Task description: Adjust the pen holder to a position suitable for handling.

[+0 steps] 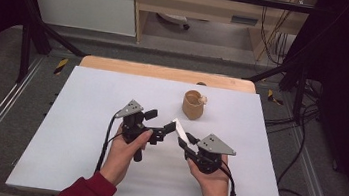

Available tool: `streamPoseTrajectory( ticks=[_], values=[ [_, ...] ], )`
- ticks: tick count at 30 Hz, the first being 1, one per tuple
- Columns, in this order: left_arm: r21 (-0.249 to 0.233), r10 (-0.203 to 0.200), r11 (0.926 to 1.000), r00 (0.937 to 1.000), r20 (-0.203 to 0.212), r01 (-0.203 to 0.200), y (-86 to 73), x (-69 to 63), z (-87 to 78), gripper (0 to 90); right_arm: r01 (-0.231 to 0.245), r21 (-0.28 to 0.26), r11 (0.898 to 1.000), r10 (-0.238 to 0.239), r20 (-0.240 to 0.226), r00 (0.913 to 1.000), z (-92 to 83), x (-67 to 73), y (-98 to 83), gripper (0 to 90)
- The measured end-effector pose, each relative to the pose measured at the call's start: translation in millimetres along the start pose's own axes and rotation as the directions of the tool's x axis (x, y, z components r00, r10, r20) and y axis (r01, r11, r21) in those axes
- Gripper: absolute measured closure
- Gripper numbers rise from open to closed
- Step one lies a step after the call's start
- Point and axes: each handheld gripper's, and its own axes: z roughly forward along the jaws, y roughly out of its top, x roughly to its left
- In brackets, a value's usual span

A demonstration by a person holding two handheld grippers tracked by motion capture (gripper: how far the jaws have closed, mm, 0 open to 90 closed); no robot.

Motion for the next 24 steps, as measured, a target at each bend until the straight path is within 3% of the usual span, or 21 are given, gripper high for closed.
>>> streamPoseTrajectory(
  ticks=[3, 7, 13, 18, 24],
  values=[
    [-0.001, -0.002, 1.0000, 1.0000, 0.008, 0.002, -0.7, -1.4, 0.4, 5.0, -0.004, -0.012, 1.000, 0.004, 0.009, 1.0000, -0.5, 0.1, 0.9, 67.3],
    [-0.004, -0.044, 0.9990, 0.9987, 0.026, 0.045, -1.1, -1.4, 2.3, 5.4, -0.006, -0.016, 1.000, 0.006, 0.015, 0.9999, 0.3, 0.6, 1.4, 67.3],
    [0.003, -0.070, 0.9975, 0.9972, 0.025, 0.070, -0.7, 0.9, 4.8, 6.5, -0.002, -0.041, 0.999, 0.003, 0.031, 0.9995, 0.0, 0.1, 5.6, 67.3],
    [0.001, -0.082, 0.9966, 0.9955, 0.046, 0.082, 1.3, 1.8, 8.3, 11.3, -0.002, -0.060, 0.998, 0.004, 0.041, 0.9992, 0.4, -0.5, 7.6, 67.3],
    [0.003, -0.096, 0.9954, 0.9945, 0.041, 0.096, 1.3, 4.1, 10.9, 17.6, 0.000, -0.076, 0.997, 0.003, 0.038, 0.9993, 4.7, 1.8, 10.5, 67.3]
  ],
)
